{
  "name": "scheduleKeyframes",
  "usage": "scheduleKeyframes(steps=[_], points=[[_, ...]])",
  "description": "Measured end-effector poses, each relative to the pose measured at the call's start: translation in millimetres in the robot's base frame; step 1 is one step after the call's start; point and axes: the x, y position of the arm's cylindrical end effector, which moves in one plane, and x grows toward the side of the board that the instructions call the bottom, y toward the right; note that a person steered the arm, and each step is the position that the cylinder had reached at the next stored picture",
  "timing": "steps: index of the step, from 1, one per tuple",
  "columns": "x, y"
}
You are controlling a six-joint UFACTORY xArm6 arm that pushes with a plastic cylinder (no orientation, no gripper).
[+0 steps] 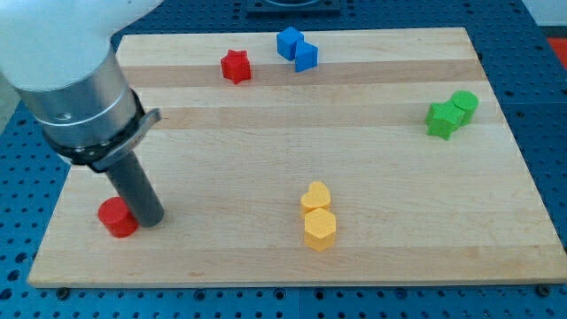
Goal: Place your hand at the right side of the red star
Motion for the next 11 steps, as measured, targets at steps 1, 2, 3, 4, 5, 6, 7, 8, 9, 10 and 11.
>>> scheduleKeyframes(steps=[1, 2, 3, 4, 5, 6, 7, 8, 9, 10, 11], points=[[0.0, -12.1], [0.0, -12.6], [-6.1, 3.5], [-25.9, 25.1], [-55.7, 39.1], [-91.3, 45.7], [-124.2, 60.4], [-155.9, 81.3], [-179.7, 113.3], [-209.3, 141.9], [-233.9, 159.8]])
